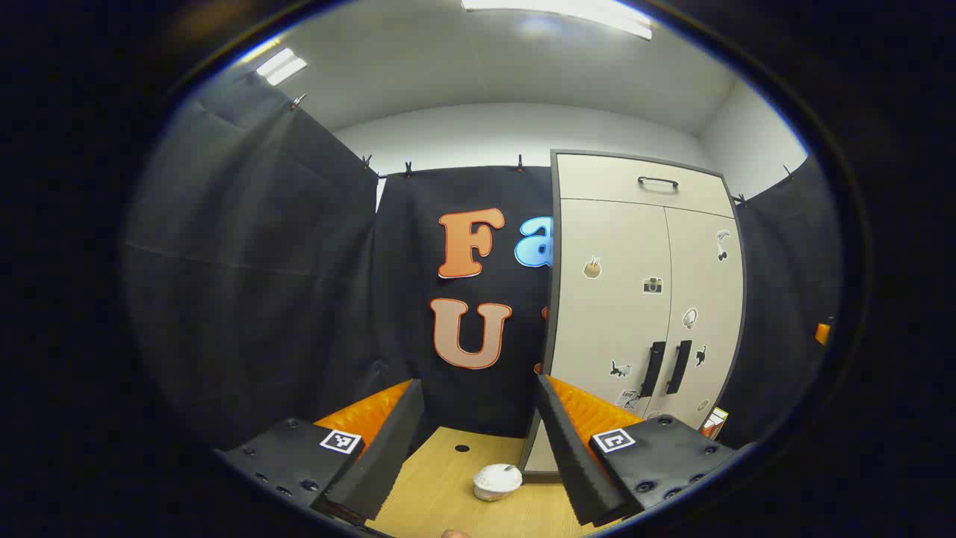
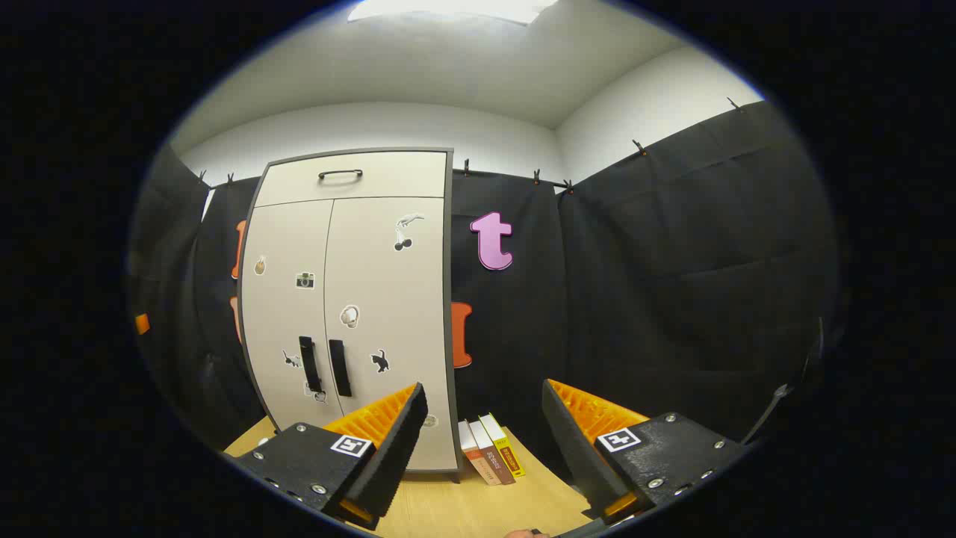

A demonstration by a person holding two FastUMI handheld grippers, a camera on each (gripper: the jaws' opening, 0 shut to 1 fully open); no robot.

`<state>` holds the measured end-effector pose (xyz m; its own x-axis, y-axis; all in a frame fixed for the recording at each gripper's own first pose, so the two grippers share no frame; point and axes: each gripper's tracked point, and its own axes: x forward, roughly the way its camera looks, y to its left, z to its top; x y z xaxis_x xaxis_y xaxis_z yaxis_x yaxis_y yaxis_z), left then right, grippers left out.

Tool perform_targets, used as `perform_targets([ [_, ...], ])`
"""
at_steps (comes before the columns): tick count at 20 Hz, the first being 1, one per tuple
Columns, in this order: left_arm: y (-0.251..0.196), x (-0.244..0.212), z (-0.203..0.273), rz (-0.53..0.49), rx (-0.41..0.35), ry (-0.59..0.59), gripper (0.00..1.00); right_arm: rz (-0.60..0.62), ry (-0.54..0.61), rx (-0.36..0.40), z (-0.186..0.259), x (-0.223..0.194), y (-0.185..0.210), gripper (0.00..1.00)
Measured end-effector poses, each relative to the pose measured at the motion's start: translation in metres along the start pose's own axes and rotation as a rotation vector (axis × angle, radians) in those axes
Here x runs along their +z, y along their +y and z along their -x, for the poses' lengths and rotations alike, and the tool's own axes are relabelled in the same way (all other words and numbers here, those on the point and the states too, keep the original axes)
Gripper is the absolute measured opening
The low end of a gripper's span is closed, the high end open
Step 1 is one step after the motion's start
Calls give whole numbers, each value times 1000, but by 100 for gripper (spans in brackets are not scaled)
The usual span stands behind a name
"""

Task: Open the right door of the double-door shoe cabinet with the right hand, and open the left door with the left hand.

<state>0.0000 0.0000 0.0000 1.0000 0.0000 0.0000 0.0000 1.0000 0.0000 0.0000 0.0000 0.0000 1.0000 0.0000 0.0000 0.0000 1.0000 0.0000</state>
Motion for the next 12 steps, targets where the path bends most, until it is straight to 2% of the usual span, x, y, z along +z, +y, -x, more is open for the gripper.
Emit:
perform_targets([
  [12, -18, 12, 9, -15, -22, -16, 96, 17, 5, 4, -5, 3, -8, 94],
])
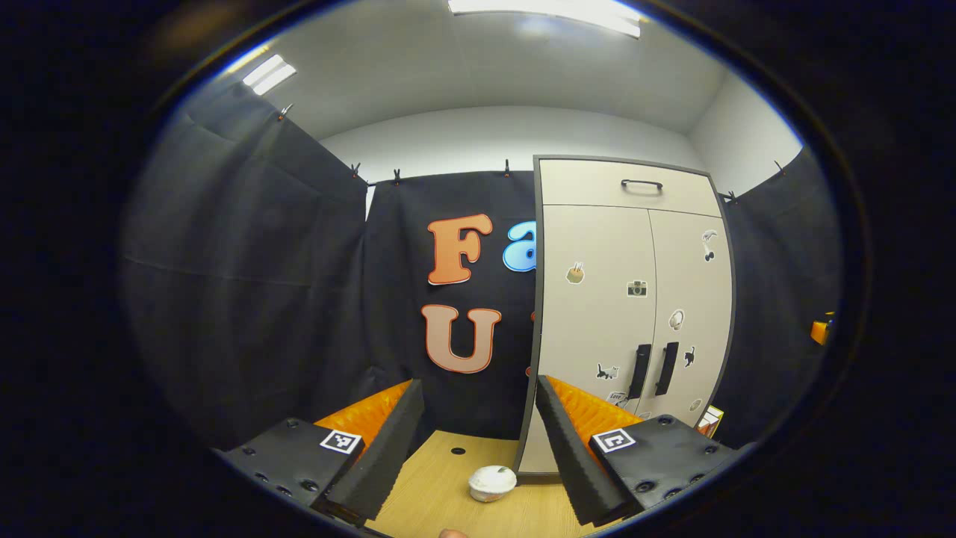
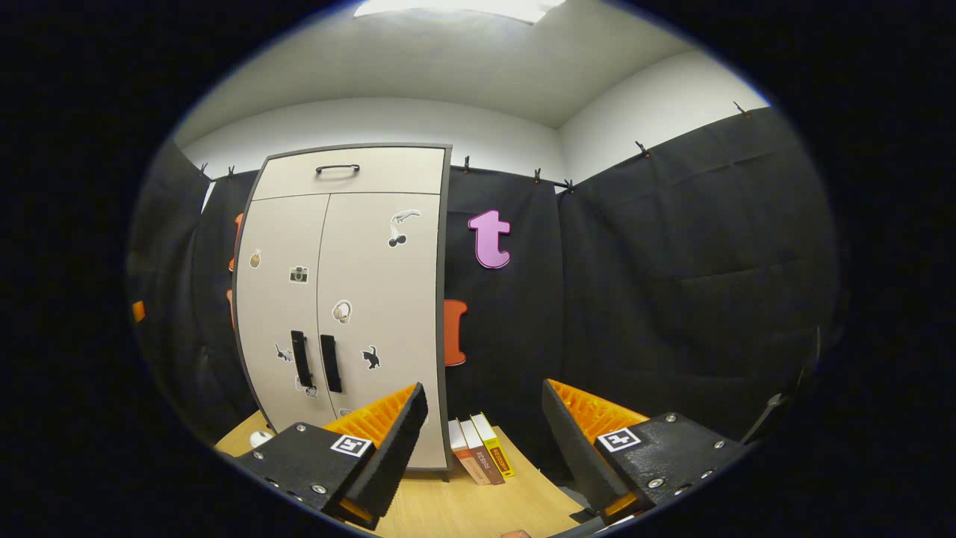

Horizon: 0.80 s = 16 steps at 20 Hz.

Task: Open the right door of the double-door shoe cabinet with the right hand, and open the left door with the left hand.

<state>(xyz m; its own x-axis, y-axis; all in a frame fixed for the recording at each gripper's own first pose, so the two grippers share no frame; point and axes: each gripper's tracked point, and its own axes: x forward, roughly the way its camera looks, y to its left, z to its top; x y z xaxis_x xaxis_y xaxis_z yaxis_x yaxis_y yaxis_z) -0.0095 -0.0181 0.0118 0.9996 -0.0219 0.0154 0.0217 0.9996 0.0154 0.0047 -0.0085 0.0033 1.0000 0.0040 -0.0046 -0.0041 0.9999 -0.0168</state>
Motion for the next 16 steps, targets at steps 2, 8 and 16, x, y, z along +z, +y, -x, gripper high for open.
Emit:
perform_targets([
  [2, 0, 3, 0, -5, 3, -6, 97, 6, 3, -2, -2, -1, 1, 94],
  [8, 5, -3, -2, -20, 15, 7, 95, 13, 8, 11, -14, -3, 19, 94],
  [16, 18, -12, 0, -24, 27, 25, 96, 19, 16, 77, -39, -7, 77, 94],
])
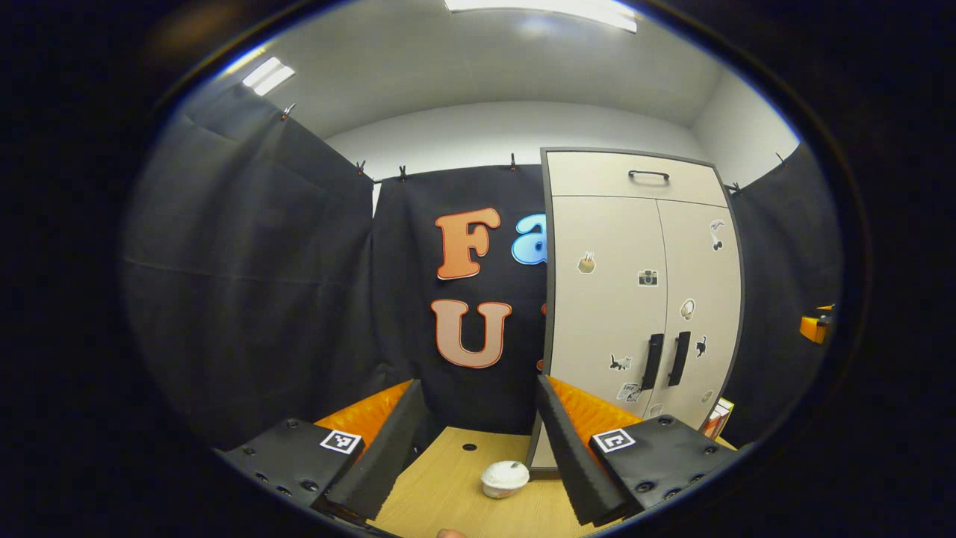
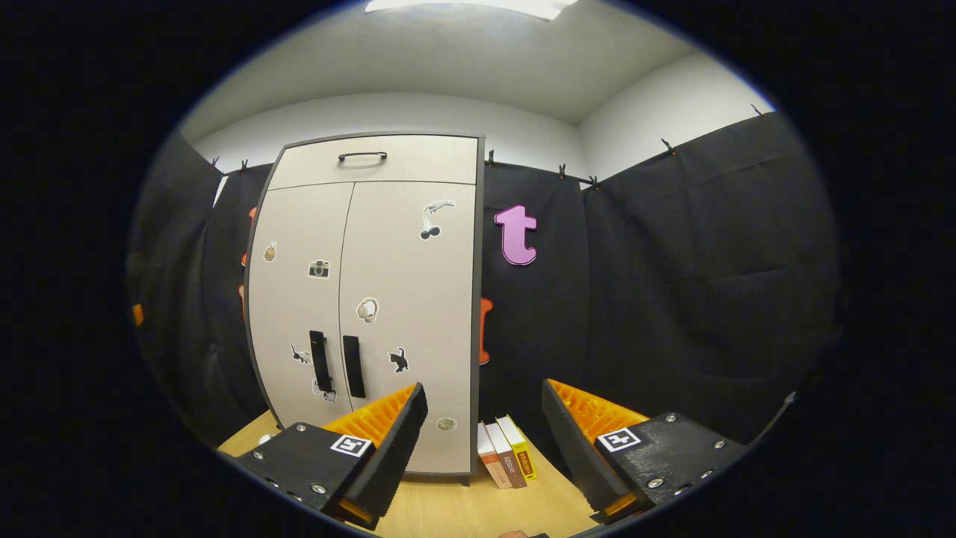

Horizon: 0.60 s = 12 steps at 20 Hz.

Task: Open the right door of the double-door shoe cabinet with the right hand, and open the left door with the left hand.

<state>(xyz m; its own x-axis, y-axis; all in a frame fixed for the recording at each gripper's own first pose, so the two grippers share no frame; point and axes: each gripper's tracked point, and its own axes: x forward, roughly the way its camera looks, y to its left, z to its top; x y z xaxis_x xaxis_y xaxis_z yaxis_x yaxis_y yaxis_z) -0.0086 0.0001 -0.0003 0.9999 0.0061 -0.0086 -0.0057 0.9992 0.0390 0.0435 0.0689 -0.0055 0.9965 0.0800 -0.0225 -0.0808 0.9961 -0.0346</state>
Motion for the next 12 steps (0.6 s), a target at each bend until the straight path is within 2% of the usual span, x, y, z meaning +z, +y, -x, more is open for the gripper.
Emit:
perform_targets([
  [12, 45, -3, 5, -7, 49, 7, 98, -6, -17, 98, -64, 2, 109, 94],
])
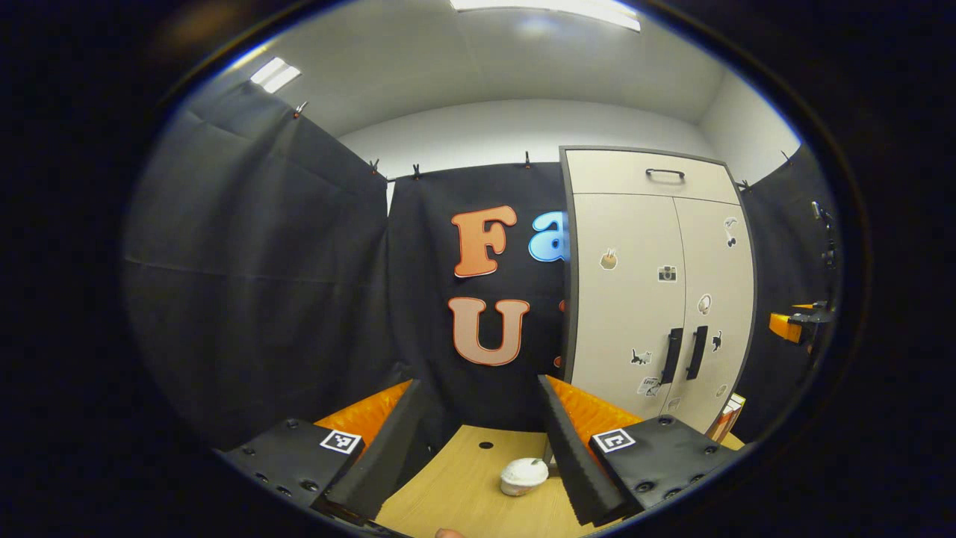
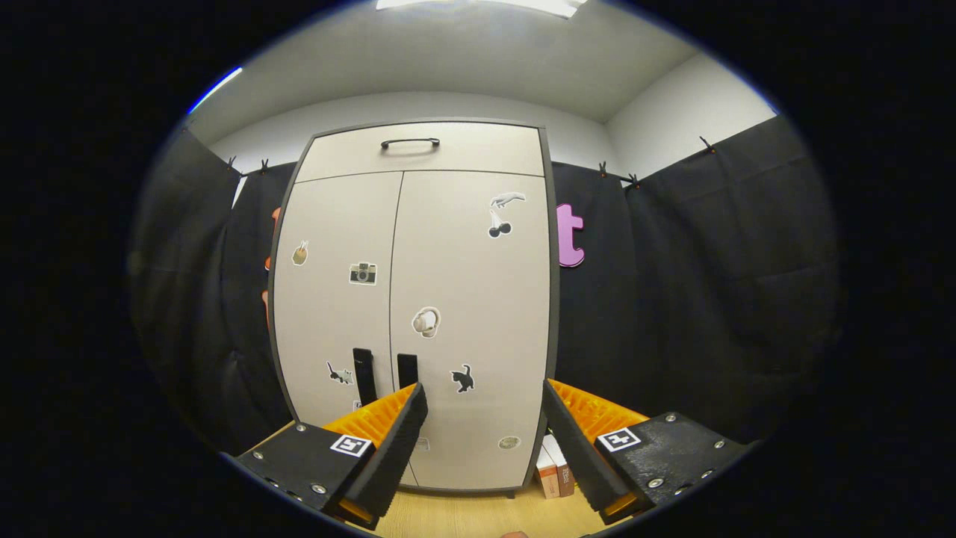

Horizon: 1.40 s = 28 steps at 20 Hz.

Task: Open the right door of the double-door shoe cabinet with the right hand, and open the left door with the left hand.

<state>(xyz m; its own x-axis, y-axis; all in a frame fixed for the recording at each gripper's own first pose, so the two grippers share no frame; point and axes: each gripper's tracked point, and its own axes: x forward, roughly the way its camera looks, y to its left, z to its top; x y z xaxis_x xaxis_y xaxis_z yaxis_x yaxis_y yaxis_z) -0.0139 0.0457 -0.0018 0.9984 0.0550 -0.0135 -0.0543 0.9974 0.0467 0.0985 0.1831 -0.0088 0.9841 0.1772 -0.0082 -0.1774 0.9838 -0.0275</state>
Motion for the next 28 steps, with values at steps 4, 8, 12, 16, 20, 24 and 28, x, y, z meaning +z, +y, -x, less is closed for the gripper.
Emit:
perform_targets([
  [4, 22, 2, -1, 2, 30, -4, 96, 10, 22, 20, -33, -14, 32, 94],
  [8, 45, 1, 2, -15, 65, -7, 98, 11, 49, 50, -69, -35, 64, 94],
  [12, 67, 2, 3, -24, 100, -10, 96, 15, 90, 71, -102, -60, 87, 94],
  [16, 89, 1, 1, -28, 136, -12, 96, 47, 111, 44, -137, -81, 95, 94],
  [20, 106, -4, -3, -26, 169, -2, 96, 42, 136, 34, -162, -99, 98, 89],
  [24, 114, -11, -7, -28, 185, 13, 96, -9, 167, 40, -177, -109, 100, 76],
  [28, 115, -15, -11, -27, 185, 19, 96, -23, 169, 44, -182, -111, 102, 68],
])
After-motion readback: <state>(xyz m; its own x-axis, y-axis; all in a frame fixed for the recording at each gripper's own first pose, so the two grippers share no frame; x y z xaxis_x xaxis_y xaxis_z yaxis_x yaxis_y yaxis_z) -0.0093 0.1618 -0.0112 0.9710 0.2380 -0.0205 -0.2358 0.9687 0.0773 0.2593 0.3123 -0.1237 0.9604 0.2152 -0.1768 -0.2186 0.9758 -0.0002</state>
